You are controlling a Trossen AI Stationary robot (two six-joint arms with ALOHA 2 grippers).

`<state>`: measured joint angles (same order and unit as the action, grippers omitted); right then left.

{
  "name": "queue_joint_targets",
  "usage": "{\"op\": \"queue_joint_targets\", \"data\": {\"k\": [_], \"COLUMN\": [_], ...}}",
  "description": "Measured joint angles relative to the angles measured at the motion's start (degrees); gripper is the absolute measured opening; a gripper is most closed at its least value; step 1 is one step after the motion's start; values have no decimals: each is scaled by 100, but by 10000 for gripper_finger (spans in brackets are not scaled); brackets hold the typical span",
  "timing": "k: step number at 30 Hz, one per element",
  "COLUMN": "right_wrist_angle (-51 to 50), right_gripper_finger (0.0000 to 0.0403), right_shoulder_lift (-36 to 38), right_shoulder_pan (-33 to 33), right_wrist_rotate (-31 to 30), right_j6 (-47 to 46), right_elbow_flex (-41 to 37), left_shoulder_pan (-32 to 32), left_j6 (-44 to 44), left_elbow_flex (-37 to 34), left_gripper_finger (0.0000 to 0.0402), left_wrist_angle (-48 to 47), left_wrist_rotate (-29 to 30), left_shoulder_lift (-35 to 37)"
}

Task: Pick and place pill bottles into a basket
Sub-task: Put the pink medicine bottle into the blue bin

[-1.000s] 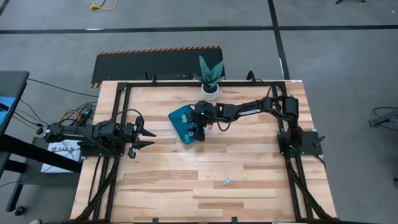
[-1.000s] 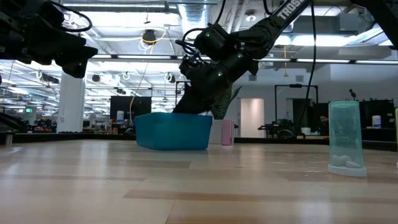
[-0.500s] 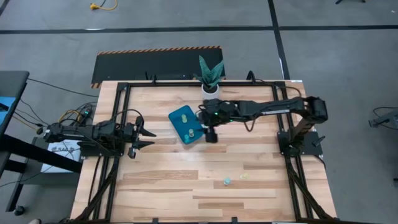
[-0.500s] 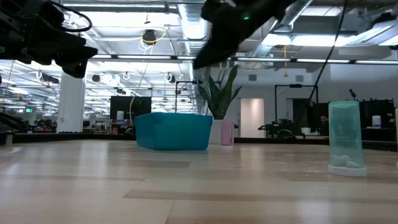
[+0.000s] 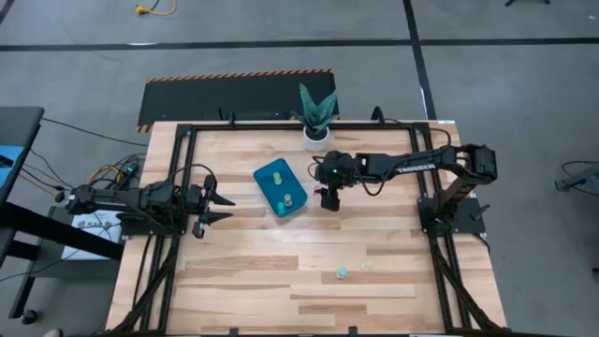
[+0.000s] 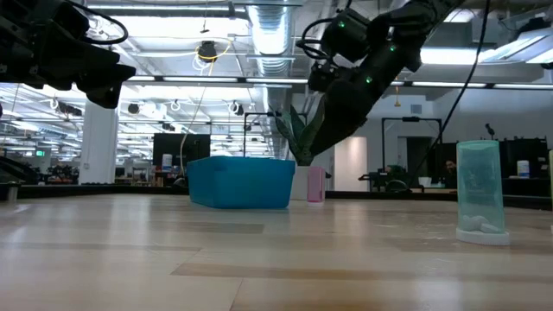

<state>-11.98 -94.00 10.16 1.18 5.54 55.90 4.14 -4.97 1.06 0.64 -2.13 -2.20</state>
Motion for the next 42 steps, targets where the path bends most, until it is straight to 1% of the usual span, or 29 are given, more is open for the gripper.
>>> {"op": "queue_joint_targets", "data": {"k": [6,10,15,19,22,28,31,35,39,42], "right_wrist_angle": [-95,-95,228,433,482,416,391,265,-367,-863], "right_gripper_finger": [209,209,208,205,187,111,83,84,105,103], "right_shoulder_lift": [-32,-292,-732,-850,-850,-785,-785,-785,-789,-789], "right_shoulder_pan": [105,118,45,-3,0,48,50,50,88,94], "right_wrist_rotate": [25,38,47,46,40,58,170,237,239,226], "right_j6": [0,-15,-13,-8,26,4,3,37,296,633], "right_elbow_flex": [0,-2,0,0,7,11,11,68,441,824], "left_shoulder_pan": [-1,-1,-2,-2,0,-1,-2,1,-1,-1], "left_j6": [-1,0,0,0,0,0,0,0,0,0], "left_elbow_flex": [0,0,0,0,0,0,0,0,0,0], "left_gripper_finger": [140,140,140,140,140,140,140,140,140,140], "left_wrist_angle": [-2,0,0,0,0,2,2,2,2,2], "left_wrist_rotate": [2,0,0,0,0,0,0,0,0,0], "left_shoulder_lift": [0,0,0,0,0,0,0,0,0,0]}}
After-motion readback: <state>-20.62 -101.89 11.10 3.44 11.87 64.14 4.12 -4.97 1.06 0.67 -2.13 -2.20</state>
